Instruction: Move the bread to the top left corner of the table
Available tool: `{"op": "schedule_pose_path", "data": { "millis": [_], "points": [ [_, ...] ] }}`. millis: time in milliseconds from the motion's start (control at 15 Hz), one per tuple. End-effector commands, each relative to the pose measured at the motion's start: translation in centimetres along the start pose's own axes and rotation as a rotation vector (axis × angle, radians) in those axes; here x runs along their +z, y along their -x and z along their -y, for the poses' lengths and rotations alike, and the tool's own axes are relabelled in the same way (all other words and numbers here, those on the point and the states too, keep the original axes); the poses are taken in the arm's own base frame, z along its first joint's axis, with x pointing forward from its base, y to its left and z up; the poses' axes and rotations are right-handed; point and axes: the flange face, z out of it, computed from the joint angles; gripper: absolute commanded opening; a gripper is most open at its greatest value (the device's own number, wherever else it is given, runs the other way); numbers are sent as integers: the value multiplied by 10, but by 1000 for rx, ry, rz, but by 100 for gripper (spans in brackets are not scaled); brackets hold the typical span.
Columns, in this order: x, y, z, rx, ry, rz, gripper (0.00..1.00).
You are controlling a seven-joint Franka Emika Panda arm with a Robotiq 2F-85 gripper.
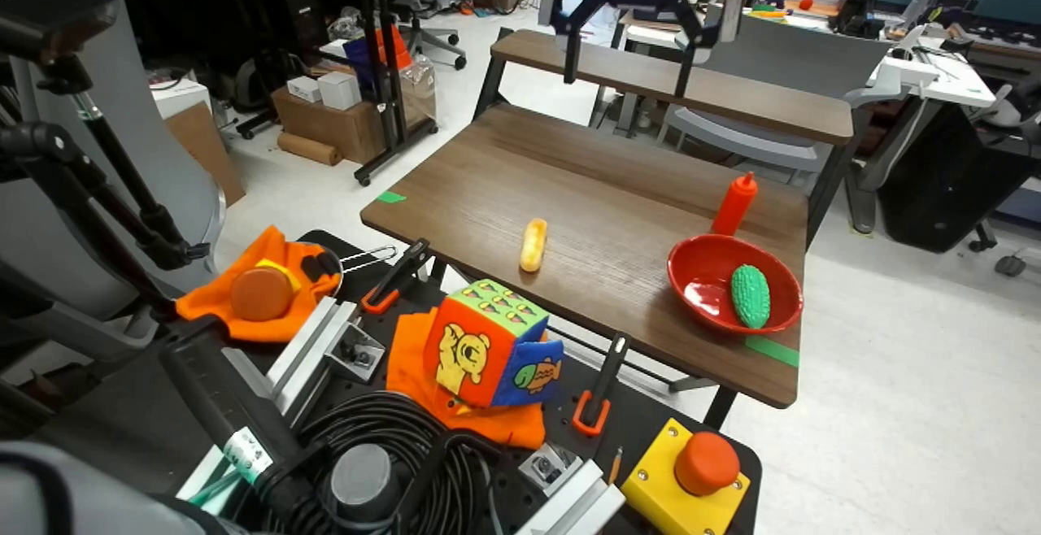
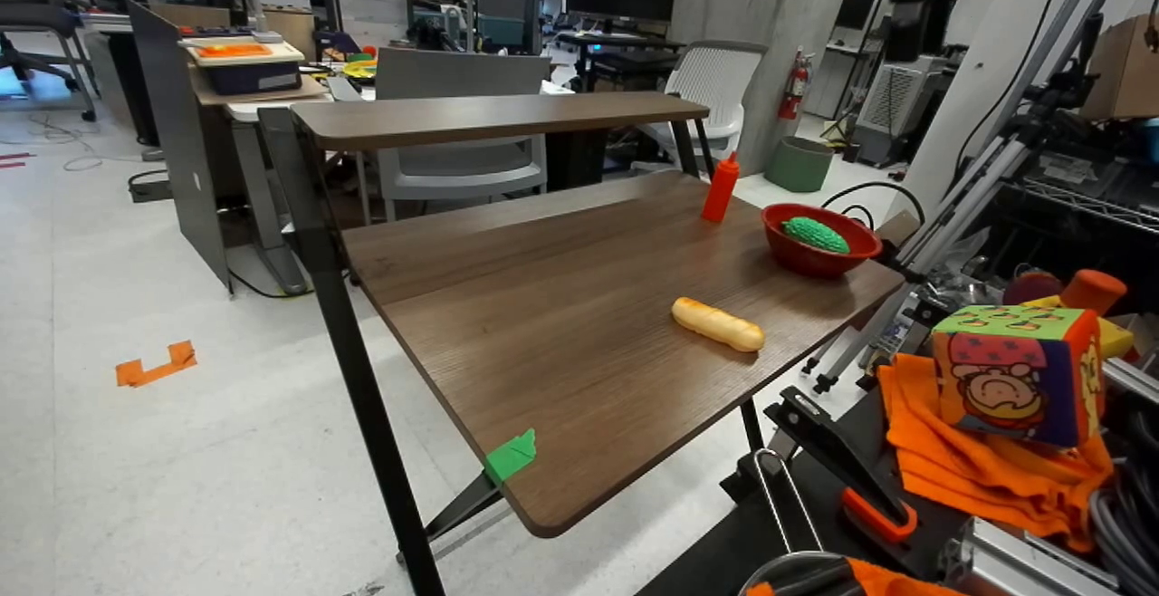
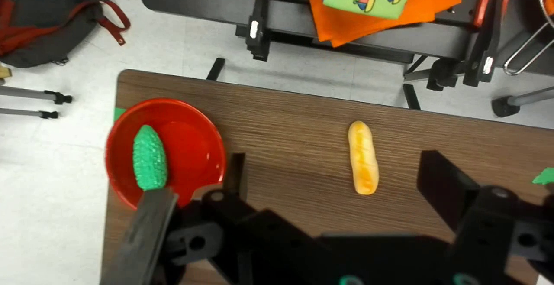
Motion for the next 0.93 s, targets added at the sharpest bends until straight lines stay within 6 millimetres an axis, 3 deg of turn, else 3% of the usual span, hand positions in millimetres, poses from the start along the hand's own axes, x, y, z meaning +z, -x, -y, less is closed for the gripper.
{"op": "schedule_pose_path", "data": {
  "millis": [0, 667, 867],
  "points": [
    [48, -41, 28, -36, -48, 15, 100],
    [180, -108, 68, 4, -33, 18, 100],
    [205, -121, 77, 27, -24, 47, 100]
  ]
}}
